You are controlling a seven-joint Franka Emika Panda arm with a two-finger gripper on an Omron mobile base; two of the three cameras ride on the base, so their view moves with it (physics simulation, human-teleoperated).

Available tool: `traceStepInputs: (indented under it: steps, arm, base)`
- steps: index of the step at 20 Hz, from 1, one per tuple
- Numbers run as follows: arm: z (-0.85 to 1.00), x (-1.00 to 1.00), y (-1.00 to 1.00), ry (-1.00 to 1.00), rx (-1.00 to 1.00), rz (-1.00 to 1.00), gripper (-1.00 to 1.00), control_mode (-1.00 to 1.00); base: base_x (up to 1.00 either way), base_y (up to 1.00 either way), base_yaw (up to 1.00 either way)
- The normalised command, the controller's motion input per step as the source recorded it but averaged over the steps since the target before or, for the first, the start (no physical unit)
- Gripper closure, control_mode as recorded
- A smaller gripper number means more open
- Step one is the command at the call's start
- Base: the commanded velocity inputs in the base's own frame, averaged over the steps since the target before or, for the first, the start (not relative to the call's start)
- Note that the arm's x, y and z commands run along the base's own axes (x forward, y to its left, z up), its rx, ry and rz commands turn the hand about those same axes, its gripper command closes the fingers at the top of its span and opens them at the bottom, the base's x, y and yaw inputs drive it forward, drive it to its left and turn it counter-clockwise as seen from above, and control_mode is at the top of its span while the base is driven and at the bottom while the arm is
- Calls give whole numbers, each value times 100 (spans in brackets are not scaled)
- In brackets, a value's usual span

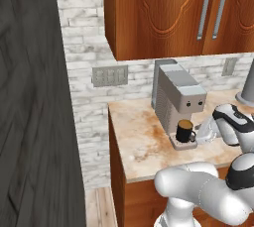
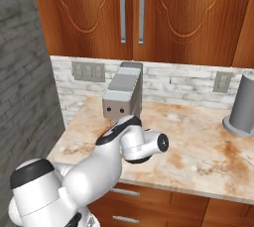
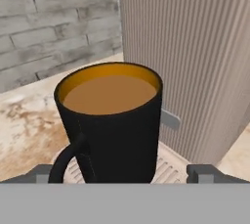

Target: Pick up the brewed coffee from the coffee machine and place it next to the breakfast plate on the dining counter.

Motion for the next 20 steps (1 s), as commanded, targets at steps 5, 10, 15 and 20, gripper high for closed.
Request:
traceStepInputs:
  steps: [5, 10, 15, 20]
  arm:
    - [-12, 3, 19, 2, 0, 0, 100, -100]
    - [-2, -5, 4, 1, 0, 0, 100, -100]
    - [9, -56, -3, 0, 0, 3, 100, -100]
    - [48, -87, 0, 0, 0, 10, 100, -100]
  base:
    - [0, 0, 0]
    - [0, 0, 0]
    - [0, 0, 0]
    - [0, 0, 0]
